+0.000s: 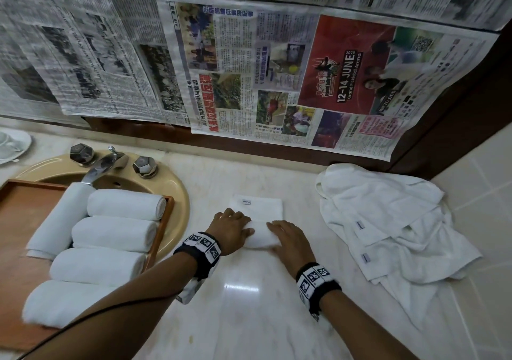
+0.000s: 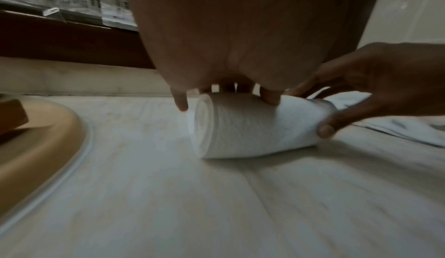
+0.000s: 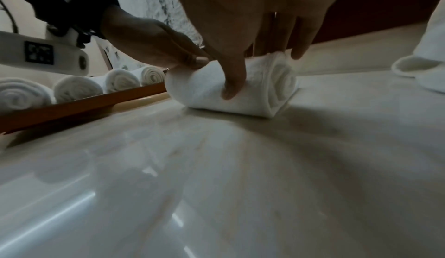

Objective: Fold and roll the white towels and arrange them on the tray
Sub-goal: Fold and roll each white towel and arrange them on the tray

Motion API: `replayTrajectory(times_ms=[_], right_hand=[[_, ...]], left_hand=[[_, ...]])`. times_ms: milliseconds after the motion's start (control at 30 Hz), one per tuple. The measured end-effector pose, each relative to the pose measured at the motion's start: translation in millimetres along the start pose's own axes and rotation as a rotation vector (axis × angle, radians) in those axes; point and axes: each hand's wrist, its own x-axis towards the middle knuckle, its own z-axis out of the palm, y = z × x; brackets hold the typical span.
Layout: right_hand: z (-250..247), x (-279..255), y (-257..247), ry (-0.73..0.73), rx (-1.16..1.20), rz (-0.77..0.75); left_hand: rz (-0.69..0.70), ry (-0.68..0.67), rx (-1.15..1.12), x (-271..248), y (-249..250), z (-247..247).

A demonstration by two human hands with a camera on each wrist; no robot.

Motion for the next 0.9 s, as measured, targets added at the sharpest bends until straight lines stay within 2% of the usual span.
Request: replayTrajectory(times_ms=[100,167,333,467,500,600,667,800,900], right_hand=[[-5,10,1,-0.019,0.113,0.078],[-12,20,4,-0.081,0.173,0.102],[-27,32,8,-0.222,0.194,0.153],[-27,29,8,-0.336,0.052,0.147],[-26,27,7,-0.330,0.004,0.111],[-20,16,-2,-0.135,-0.071,-0.015],[-12,10,-7,-0.061,-0.083,-0.045],[0,0,-10,0.000,-0.008,-0.083],[-1,1,-5,0.037,0.053,-0.091]], left_hand=[[0.113,0.235,-0.047,-9,1,11],[0.132,0.301,-0.063,-14,3,18],[0.052,0.182,-0.047,-11,1,17],[0.019,0.090,-0.032,-5,-1,10],[0.009,0.066,-0.034,-4,-1,8],[0.011,-0.007,-0.093,-2,-2,0],[0.009,-0.069,-0.151,-2,-3,-3],[-0.044,-0.165,-0.256,-5,-8,-1],[-0.055,-0.168,-0.281,-9,-11,2]])
